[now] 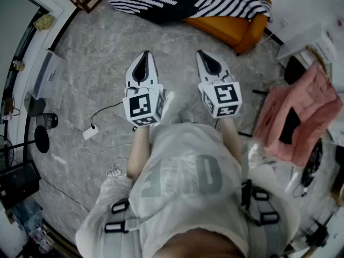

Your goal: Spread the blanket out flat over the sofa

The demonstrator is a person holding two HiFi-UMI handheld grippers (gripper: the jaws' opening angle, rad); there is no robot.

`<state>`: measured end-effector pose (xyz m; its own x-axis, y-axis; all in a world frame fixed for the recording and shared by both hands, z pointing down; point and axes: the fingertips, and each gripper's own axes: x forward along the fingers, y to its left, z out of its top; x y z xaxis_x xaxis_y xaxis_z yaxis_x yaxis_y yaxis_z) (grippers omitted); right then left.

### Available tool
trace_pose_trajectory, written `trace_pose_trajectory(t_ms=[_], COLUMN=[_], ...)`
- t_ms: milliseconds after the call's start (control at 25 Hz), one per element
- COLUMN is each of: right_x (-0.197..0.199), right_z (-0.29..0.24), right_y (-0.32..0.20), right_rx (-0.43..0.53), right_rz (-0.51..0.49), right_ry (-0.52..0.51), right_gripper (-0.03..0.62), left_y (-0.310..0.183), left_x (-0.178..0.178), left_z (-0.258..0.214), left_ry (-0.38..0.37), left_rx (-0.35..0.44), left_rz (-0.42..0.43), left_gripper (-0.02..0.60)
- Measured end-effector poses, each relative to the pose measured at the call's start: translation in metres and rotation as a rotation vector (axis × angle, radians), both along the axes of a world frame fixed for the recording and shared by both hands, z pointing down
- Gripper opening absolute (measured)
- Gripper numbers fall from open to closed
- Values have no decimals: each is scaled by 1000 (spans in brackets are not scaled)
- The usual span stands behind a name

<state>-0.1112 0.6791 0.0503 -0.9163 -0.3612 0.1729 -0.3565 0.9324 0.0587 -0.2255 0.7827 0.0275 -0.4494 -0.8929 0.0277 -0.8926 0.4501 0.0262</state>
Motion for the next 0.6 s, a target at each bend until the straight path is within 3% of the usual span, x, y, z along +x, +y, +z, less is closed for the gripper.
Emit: trace_pose_trajectory(t_ms=[600], right_x=[8], right_z=[2], right_y=[-18], right_rx=[-78], right_rz=[30], right_ry=[-51], right_gripper=[6], left_y=[-6], left_x=[-7], left_z=[5], left_ry=[42], left_rx=[-12], left_rz=[-19], left_gripper=[6])
